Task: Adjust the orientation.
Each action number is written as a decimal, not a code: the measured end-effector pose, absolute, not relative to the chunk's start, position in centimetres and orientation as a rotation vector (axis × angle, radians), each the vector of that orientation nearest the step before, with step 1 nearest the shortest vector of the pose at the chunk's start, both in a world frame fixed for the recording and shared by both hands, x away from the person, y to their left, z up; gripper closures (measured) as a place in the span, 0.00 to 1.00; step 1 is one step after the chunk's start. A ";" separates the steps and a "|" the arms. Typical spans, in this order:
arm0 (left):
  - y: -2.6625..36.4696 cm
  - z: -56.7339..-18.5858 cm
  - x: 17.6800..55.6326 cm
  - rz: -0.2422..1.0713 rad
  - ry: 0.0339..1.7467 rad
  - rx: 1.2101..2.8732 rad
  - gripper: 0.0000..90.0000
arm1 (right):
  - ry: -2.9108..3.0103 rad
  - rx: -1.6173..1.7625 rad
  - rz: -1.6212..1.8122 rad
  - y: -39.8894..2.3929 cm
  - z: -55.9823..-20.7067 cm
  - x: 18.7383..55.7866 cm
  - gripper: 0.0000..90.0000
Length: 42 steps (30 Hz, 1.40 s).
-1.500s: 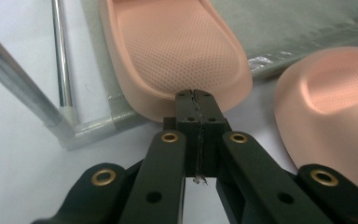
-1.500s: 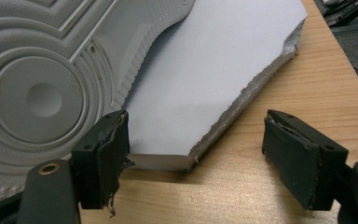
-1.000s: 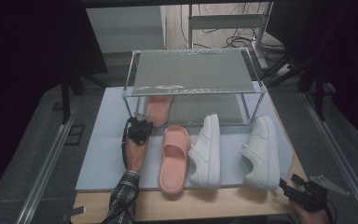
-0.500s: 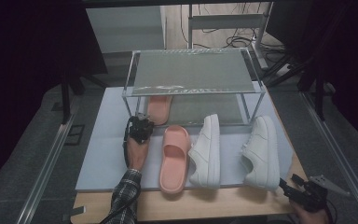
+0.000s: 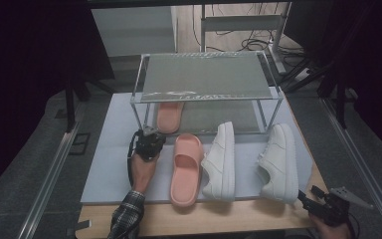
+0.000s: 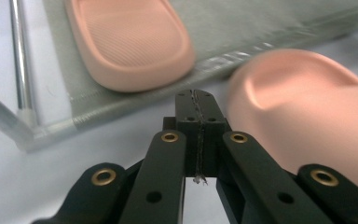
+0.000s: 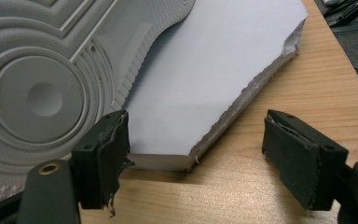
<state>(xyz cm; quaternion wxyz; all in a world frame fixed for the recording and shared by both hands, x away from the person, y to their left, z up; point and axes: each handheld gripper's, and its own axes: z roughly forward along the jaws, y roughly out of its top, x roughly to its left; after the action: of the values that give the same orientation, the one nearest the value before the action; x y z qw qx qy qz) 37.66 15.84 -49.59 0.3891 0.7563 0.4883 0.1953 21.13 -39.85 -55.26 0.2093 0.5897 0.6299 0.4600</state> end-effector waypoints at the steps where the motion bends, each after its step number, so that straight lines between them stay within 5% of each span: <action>1: 15.9 -49.5 37.3 0.494 1.235 1.926 1.00 | 1.752 1.640 1.279 -39.8 -55.3 21.1 0.26; 24: 15.1 -48.4 28.6 0.358 1.051 1.936 1.00 | 1.751 1.639 1.277 -39.8 -55.3 21.1 0.26; 42: 12.7 -49.4 29.3 0.389 1.038 1.968 1.00 | 1.753 1.640 1.278 -39.8 -55.3 21.1 0.26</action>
<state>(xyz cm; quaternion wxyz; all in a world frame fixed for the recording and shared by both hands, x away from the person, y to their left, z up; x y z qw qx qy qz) 29.34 12.74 -49.35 0.4273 0.7877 0.4156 0.1558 21.12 -39.84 -55.26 0.2093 0.5898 0.6302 0.4595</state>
